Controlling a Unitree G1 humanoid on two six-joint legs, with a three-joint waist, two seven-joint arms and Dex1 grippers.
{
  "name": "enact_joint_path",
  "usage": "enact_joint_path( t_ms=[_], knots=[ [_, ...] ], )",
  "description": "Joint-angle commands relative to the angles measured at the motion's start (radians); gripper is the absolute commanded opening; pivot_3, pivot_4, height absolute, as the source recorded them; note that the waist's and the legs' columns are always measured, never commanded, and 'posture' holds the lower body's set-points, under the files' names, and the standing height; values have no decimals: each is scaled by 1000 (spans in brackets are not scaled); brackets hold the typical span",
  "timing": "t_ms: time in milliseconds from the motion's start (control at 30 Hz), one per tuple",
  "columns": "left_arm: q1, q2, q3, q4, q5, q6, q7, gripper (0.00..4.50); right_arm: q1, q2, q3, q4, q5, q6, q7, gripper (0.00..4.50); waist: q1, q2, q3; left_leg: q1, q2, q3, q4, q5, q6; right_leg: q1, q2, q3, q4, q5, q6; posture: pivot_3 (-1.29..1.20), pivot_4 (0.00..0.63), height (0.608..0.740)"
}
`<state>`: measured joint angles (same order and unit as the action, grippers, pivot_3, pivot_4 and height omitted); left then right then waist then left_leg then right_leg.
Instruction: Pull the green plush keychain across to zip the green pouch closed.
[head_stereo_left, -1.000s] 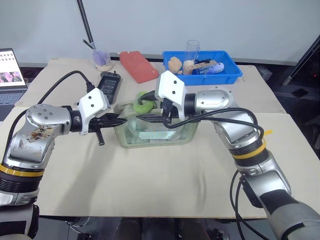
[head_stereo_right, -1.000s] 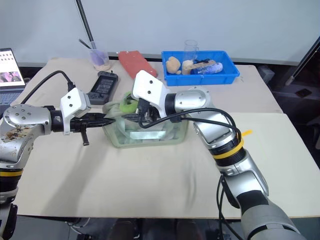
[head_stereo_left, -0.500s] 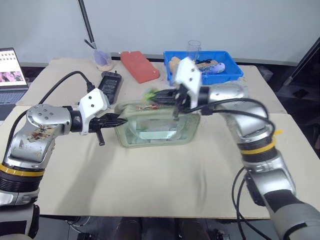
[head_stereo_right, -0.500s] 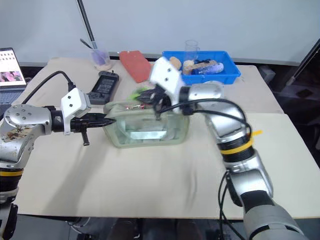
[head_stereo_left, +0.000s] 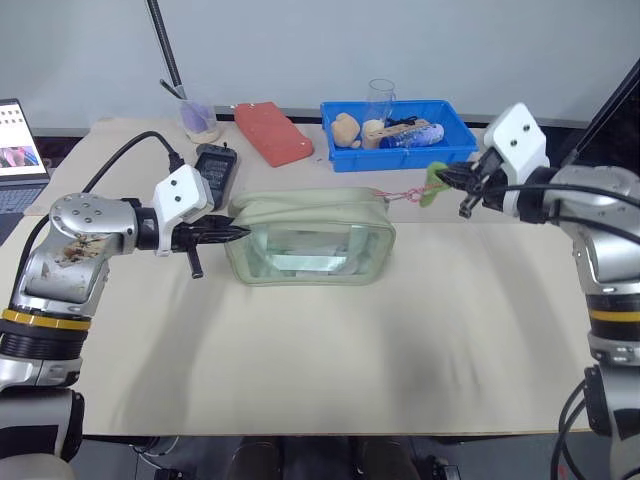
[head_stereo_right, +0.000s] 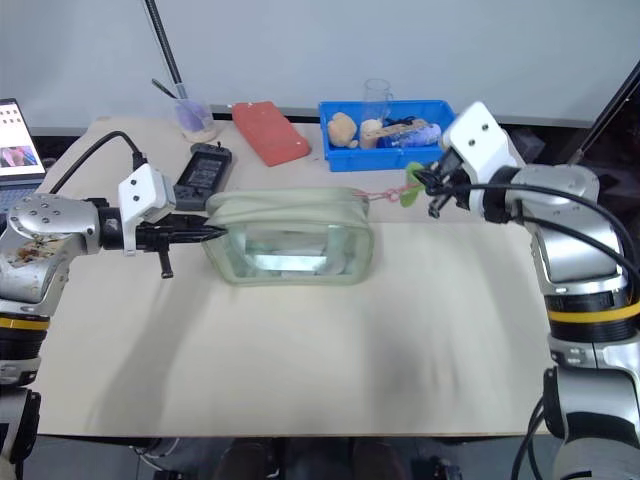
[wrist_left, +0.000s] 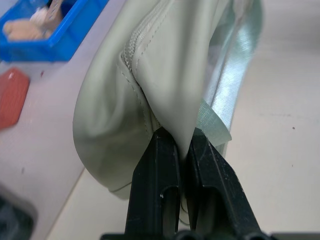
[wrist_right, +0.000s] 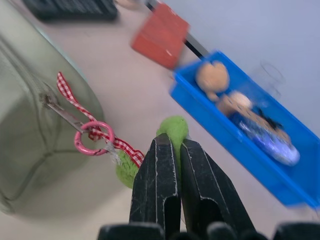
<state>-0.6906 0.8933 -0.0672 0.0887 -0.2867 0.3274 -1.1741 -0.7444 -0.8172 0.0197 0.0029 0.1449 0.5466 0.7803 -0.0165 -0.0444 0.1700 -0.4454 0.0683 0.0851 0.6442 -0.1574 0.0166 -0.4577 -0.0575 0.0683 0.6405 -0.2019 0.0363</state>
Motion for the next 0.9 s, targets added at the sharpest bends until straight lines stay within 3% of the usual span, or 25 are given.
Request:
enact_joint_path(
  t_ms=[33, 133, 267, 433, 500, 667, 833, 867, 900],
  knots=[
    [-36, 4, 10, 70, 35, -34, -7, 0, 122, 24, -12, -26, -34, -23, -60, 52, 0, 0, 0, 0, 0, 0, 0, 0, 0, 0, 0, 0, 0, 0, 0, 0, 150, 740],
    [-48, -7, -5, 105, 52, -69, -29, 0, 226, 134, 44, -89, 0, -1, -77, 52, -6, 0, 0, 0, 0, 0, 0, 0, 0, 0, 0, 0, 0, 3, 6, 0, 150, 740],
    [-64, -26, -8, 124, 58, -80, -35, 0, 250, 271, 57, -99, 33, 47, -121, 52, -12, 0, 0, 1, 0, -1, 1, 0, 0, 0, 1, 0, 2, 3, 6, 0, 150, 740],
    [-58, -33, 4, 105, 56, -74, -35, 0, 259, 256, 100, -94, -3, -9, -82, 52, -5, 0, 0, 1, 0, -1, 1, 0, 0, 2, 1, 0, 2, 3, 6, 0, 150, 740],
    [-56, -27, 19, 96, 40, -63, -41, 0, 238, 212, 82, -72, -8, -44, -50, 801, -4, 0, 0, 1, 0, -1, 1, 0, 0, 1, 0, 0, 1, 3, 5, 0, 150, 740],
    [-29, 24, 125, 42, -78, 94, -65, 2059, 101, 50, -20, -2, 61, -64, 108, 2395, -7, 0, 1, 1, 0, 0, 1, 0, 0, 0, 0, 0, 2, 0, 0, 0, 150, 740],
    [-8, 98, 284, -26, -233, 332, -41, 4486, -10, -29, -129, -29, 274, 72, 279, 4129, -13, 0, 1, 1, 1, -2, -1, 0, 1, 0, 2, 0, 2, 0, 4, 0, 150, 740],
    [-4, 117, 316, -35, -255, 369, -36, 4500, -34, -40, -149, -50, 325, 124, 300, 4478, -14, 0, 1, 1, 1, -3, -1, 0, 1, 0, 3, 0, 2, 0, 5, 0, 150, 740],
    [-1, 140, 349, -37, -280, 412, -33, 4500, -67, -46, -172, -70, 386, 193, 307, 4478, -15, 0, 1, 1, 1, -3, -1, 0, 1, 0, 3, 0, 2, 0, 5, 0, 150, 740]
  ],
)
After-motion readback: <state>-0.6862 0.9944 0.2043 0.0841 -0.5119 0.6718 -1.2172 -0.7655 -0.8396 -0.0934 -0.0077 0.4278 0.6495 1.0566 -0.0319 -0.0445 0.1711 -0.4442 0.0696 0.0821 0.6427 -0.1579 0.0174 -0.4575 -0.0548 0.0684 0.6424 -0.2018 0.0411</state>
